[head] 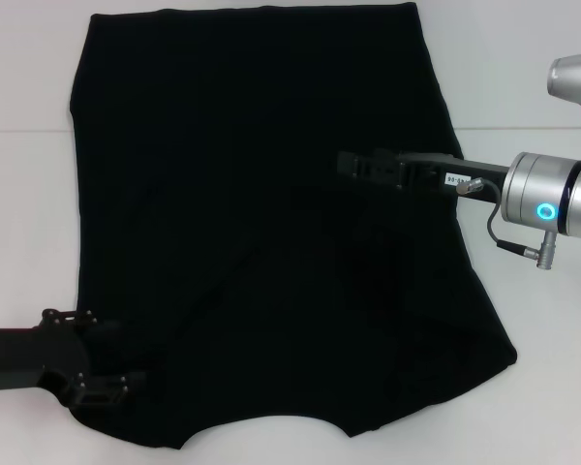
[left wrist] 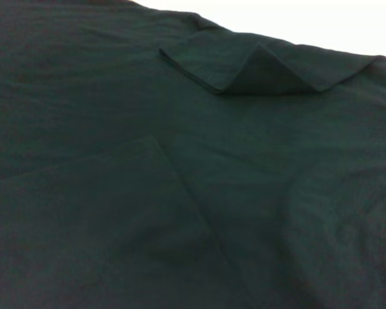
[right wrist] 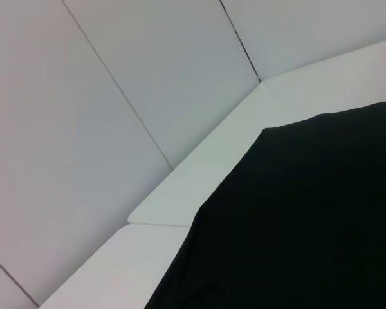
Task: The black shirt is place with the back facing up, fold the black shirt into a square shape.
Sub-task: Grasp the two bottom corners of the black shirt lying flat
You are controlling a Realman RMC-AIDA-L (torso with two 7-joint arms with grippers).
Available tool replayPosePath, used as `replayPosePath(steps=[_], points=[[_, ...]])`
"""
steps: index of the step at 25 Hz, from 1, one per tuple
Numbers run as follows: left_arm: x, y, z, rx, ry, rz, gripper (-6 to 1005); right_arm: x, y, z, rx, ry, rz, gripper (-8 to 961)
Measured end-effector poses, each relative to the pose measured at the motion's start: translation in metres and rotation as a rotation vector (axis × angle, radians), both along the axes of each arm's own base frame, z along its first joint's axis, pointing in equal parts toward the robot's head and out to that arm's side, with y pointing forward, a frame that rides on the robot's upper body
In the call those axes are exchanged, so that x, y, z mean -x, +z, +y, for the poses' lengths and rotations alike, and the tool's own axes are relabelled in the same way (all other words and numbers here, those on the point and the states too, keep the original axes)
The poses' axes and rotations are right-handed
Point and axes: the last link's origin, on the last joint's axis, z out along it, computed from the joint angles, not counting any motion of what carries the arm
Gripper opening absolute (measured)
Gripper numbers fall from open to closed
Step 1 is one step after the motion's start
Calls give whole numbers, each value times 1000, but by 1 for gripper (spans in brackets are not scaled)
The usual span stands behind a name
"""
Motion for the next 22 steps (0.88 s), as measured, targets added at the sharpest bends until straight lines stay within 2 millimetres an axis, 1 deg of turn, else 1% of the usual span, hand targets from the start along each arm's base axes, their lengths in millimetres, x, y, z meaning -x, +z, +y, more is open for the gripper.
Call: replayPosePath(steps=[5, 8, 15, 18, 22], points=[[2, -3, 3, -7, -3, 37, 770, 0, 0, 0, -1, -1, 0, 788], [4, -6, 4, -3, -4, 61, 699, 0, 0, 0, -1, -4, 2, 785], [3, -5, 6, -6, -5, 63, 567, -1, 2, 1, -1, -14, 5, 778], [4, -5, 6, -7, -3, 66, 510, -1, 2, 1, 0, -14, 5, 754], [4, -4, 6, -10, -1, 65, 347, -1, 2, 1, 0, -13, 6, 730]])
